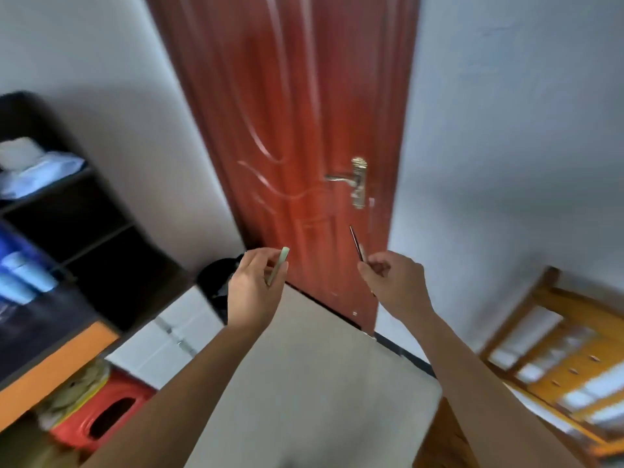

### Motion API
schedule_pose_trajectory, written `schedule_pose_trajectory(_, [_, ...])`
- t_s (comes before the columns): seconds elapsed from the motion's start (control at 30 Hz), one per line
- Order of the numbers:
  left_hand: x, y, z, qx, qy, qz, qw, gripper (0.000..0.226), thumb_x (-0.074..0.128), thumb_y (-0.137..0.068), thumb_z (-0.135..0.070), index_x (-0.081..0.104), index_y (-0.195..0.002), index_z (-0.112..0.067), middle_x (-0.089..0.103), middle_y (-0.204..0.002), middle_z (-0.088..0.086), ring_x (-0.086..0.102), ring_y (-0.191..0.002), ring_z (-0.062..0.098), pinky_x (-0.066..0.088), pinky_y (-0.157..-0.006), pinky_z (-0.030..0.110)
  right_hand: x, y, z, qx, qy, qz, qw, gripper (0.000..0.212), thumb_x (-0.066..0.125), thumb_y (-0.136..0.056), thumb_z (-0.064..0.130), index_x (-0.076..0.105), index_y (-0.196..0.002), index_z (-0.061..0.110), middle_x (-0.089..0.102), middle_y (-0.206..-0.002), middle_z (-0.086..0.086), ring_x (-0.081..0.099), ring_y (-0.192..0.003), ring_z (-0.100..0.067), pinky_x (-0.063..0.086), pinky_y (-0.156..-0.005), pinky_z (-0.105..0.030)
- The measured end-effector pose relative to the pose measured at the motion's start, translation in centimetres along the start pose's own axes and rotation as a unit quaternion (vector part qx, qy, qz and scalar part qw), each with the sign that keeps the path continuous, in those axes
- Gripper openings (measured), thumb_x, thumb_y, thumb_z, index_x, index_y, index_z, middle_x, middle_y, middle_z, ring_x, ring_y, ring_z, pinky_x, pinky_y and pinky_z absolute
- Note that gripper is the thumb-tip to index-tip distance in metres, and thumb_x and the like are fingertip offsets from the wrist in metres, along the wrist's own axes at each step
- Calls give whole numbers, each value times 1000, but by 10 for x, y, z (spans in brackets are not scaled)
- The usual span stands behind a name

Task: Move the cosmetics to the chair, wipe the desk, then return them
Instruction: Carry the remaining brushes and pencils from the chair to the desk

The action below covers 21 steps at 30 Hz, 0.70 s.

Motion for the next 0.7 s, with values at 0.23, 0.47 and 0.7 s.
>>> schedule_pose_trajectory(0.23, [-200, 22, 172, -139, -11, -120, 983, 14, 69, -91, -25, 69, -106, -25, 60, -106, -12, 64, -82, -3, 55, -72, 22, 213, 15, 156, -115, 7, 89, 989, 8, 76, -83, 30, 73, -81, 22, 69, -64, 14, 65, -63, -3, 51, -69, -23])
schedule_pose_trajectory(0.47, [-370, 61, 317, -221, -58, -176, 958, 12, 65, -93, -25, 67, -104, -30, 59, -101, -19, 64, -85, -1, 53, -74, 22, 425, 73, 278, -196, 1, 203, 959, 7, 76, -83, 31, 72, -80, 26, 68, -69, 15, 63, -69, 0, 50, -69, -21])
schedule_pose_trajectory(0.7, [-447, 78, 418, -296, -68, -213, 929, 16, 65, -93, -21, 68, -106, -30, 64, -101, -15, 65, -86, -3, 53, -74, 20, 566, 106, 337, -230, 6, 307, 923, 6, 74, -85, 32, 70, -82, 29, 65, -74, 17, 60, -79, 7, 43, -65, -5])
Point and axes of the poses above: each hand's wrist, its own y-axis away from the middle knuckle, its own x-axis out of the palm, z = x × y, the point moved 7 cm from there along -y, towards the middle knuckle
